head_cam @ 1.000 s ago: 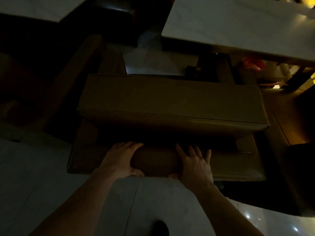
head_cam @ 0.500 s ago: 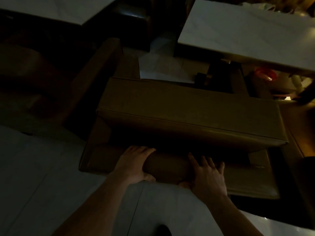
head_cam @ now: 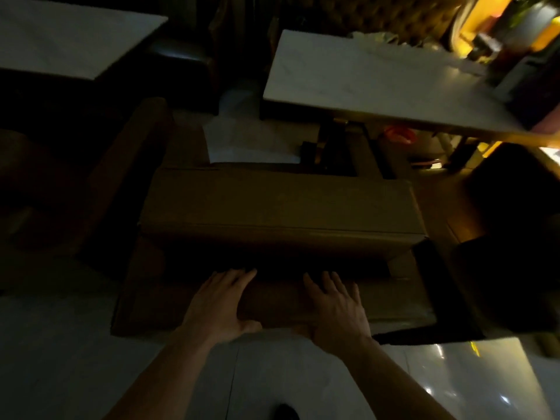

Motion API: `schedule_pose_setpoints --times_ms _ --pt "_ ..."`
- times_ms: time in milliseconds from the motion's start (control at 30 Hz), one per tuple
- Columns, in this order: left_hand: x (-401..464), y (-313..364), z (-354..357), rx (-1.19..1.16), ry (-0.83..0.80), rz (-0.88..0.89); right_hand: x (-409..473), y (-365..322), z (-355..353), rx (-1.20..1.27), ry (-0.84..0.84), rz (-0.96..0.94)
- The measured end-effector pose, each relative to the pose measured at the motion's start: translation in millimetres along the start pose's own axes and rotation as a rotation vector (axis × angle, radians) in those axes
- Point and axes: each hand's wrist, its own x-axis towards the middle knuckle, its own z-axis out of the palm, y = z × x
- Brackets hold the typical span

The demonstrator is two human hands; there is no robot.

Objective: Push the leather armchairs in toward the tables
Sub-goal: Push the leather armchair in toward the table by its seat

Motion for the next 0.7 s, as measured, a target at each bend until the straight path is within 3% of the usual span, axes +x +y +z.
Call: schedule_pose_setpoints --times_ms 367,700 --pt "-27.5 155.4 -81.8 -0.094 -0.013 0.219 -146.4 107.3 -91.1 0.129 0.231 0.28" --pt "-16.8 389.9 -77.5 -0.094 0.002 0.387 -264.1 306.4 -124.0 0.205 0.387 0.41"
